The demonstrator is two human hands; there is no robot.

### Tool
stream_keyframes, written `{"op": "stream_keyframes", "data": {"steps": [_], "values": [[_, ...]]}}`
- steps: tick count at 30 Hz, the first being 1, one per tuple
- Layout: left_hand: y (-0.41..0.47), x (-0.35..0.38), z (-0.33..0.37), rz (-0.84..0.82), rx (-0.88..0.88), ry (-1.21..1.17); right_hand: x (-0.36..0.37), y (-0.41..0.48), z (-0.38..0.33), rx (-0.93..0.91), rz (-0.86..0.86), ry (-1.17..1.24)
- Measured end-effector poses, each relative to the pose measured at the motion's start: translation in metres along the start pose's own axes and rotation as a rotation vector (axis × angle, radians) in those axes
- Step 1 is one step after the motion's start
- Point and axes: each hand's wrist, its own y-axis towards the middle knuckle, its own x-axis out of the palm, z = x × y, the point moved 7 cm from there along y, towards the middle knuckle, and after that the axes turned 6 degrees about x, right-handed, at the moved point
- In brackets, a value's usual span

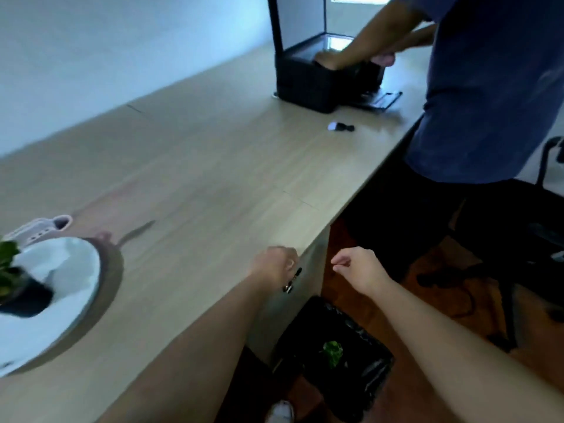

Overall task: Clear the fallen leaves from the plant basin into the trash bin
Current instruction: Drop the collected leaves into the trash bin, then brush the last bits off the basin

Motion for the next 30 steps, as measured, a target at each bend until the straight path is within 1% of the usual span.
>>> {"op": "stream_keyframes", "data": {"steps": [2,6,11,15,19,23,25,28,30], "values": [[-0.026,-0.033,-0.023,0.075,-0.061,0.013,0.006,0.002,-0.036,-0.083,-0.004,-0.014],[-0.109,-0.091,-0.096,0.251,-0.285,0.029,0.048,-0.013,-0.126,-0.278,-0.081,-0.069],[-0.23,-0.12,-0.191,0.396,-0.567,0.029,0.118,-0.051,-0.232,-0.512,-0.19,-0.181],[-0.314,-0.124,-0.256,0.448,-0.717,0.028,0.185,-0.081,-0.303,-0.645,-0.266,-0.221],[-0.383,-0.126,-0.317,0.395,-0.829,0.074,0.258,-0.111,-0.362,-0.731,-0.351,-0.23],[-0.422,-0.12,-0.367,0.321,-0.867,0.092,0.33,-0.136,-0.406,-0.79,-0.457,-0.242],[-0.429,-0.119,-0.385,0.359,-0.846,0.052,0.361,-0.145,-0.422,-0.806,-0.498,-0.26],[-0.436,-0.12,-0.404,0.471,-0.799,-0.022,0.4,-0.157,-0.436,-0.819,-0.534,-0.328],[-0.435,-0.119,-0.413,0.475,-0.764,-0.017,0.419,-0.164,-0.442,-0.824,-0.537,-0.364]]}}
